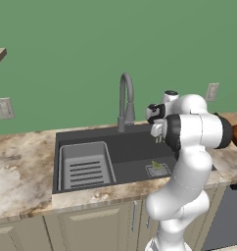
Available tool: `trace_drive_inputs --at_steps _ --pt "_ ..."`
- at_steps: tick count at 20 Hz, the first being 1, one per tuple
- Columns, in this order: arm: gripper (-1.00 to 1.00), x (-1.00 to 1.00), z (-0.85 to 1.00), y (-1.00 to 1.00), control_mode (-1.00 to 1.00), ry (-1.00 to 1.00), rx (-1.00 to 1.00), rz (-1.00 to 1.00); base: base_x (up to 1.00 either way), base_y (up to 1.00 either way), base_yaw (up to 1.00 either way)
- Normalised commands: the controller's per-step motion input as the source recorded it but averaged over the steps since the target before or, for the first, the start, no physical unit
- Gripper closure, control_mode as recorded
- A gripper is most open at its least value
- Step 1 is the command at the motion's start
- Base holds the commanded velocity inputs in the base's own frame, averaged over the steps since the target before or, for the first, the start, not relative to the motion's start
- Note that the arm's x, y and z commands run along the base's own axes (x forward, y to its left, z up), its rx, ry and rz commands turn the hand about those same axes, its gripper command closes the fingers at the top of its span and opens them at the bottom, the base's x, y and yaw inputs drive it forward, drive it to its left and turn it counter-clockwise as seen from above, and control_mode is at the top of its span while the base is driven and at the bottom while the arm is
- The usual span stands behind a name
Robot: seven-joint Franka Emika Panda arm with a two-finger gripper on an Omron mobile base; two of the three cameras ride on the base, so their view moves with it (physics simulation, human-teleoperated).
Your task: Remove the mango and lemon wedge from the sink. Then move the bowl and cup from the counter to the sink for washing.
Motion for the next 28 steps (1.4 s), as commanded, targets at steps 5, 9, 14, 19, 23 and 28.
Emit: trace_drive_inputs --at_steps 5,9,14,19,23,28 --pt "-1.0 0.09 -0.09 -0.05 -1.0 0.0 0.0 -0.07 0.0 0.0 0.0" --pt "-1.0 0.12 -0.07 -0.04 -1.0 0.0 0.0 -0.1 0.0 0.0 0.0" --pt "-1.0 0.13 -0.08 0.0 -1.0 0.0 0.0 -0.04 0.0 0.0 0.0" --pt "-1.0 0.12 -0.12 0.0 -1.0 0.0 0.0 -0.03 0.0 0.0 0.0" --pt "-1.0 0.11 -0.13 0.0 -1.0 0.0 0.0 -0.03 0.0 0.0 0.0" --pt "-1.0 0.1 -0.15 0.0 -1.0 0.0 0.0 -0.01 0.0 0.0 0.0"
